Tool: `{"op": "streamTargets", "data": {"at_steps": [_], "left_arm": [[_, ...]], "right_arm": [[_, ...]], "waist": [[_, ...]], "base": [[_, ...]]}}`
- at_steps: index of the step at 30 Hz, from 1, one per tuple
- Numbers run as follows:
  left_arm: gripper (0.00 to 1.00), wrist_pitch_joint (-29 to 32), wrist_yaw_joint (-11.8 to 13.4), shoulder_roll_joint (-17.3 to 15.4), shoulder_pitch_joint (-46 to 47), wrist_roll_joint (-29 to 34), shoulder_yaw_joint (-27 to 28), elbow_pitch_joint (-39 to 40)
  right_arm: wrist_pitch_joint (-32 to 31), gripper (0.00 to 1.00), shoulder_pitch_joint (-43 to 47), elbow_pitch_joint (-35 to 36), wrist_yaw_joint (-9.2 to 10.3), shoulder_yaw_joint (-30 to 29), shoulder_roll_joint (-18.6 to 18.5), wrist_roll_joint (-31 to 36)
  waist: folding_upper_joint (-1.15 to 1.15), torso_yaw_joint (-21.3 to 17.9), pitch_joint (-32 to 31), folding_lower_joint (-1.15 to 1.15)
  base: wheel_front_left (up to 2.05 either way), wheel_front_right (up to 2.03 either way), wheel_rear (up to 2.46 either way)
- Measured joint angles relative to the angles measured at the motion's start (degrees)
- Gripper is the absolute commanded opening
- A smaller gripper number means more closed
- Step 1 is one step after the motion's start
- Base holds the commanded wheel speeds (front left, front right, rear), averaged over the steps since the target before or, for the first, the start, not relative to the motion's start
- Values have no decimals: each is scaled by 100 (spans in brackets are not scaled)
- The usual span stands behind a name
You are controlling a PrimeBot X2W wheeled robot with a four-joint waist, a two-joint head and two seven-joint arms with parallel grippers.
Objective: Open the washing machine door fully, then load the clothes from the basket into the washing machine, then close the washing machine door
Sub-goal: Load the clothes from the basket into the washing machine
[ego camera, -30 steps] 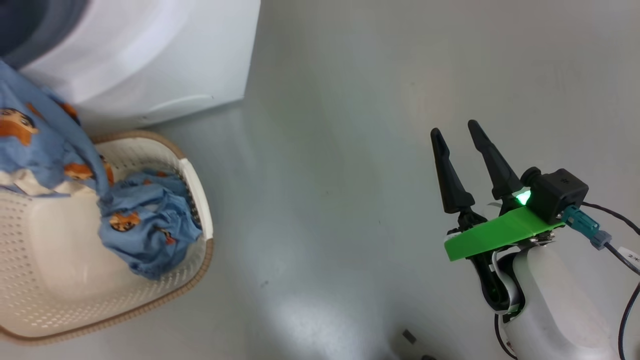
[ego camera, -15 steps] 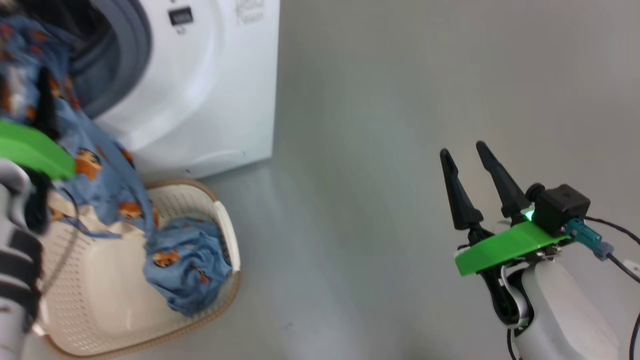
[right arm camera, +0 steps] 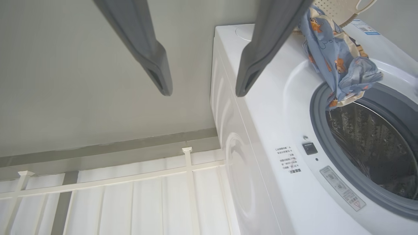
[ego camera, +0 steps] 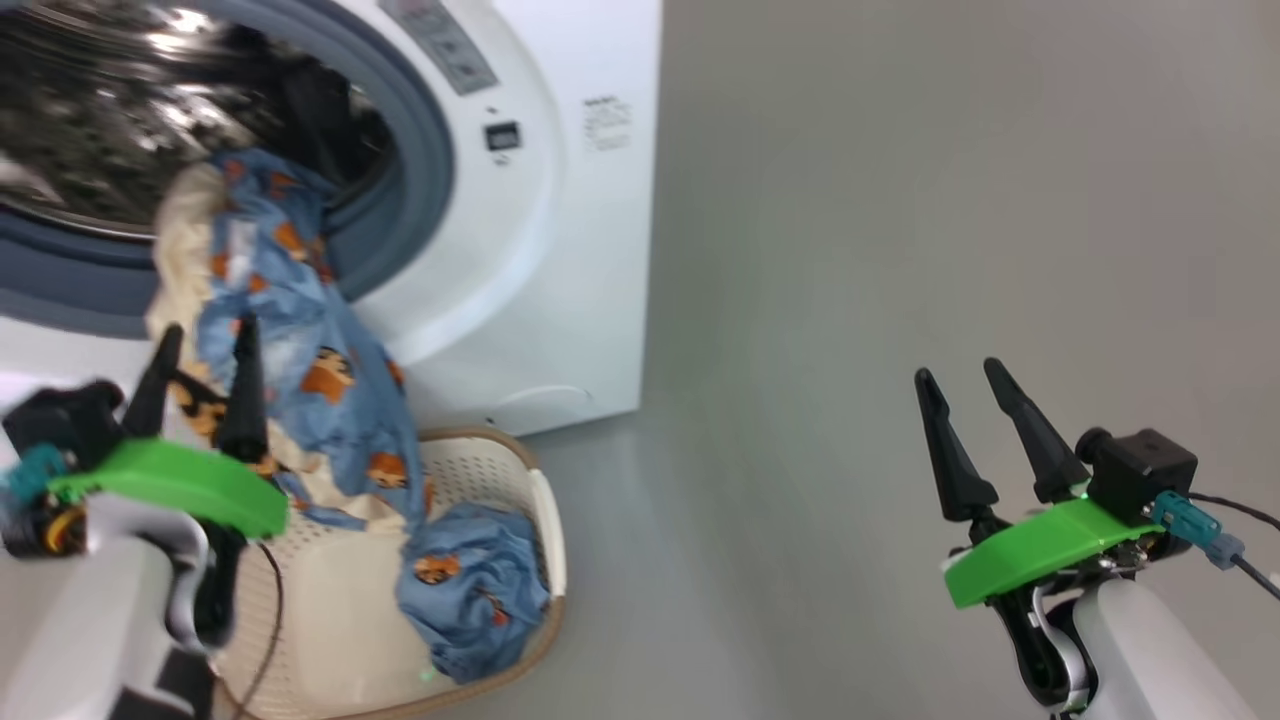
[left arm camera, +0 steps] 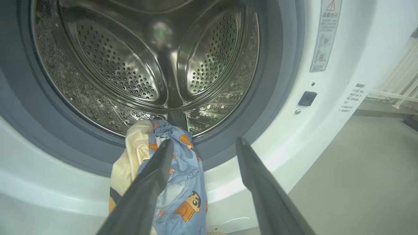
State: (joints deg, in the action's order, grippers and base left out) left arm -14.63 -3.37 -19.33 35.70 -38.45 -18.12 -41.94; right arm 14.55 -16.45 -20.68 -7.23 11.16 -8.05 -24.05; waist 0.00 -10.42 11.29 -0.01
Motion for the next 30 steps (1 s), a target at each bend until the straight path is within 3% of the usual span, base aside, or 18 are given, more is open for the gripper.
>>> {"op": "streamTargets", "data": {"at_steps": [18, 30], "left_arm": [[100, 0, 423, 232, -2290, 422, 357, 1729], [100, 0, 647, 300, -2827, 459, 350, 2295]], "right_arm": [[-1, 100, 534, -104, 0, 14, -156, -82], [-1, 100, 556, -110, 0, 63, -269, -129]], "waist": [[0, 684, -989, 0], [0, 870, -1217, 1]], "base": [[0, 0, 0], [0, 0, 0]]}}
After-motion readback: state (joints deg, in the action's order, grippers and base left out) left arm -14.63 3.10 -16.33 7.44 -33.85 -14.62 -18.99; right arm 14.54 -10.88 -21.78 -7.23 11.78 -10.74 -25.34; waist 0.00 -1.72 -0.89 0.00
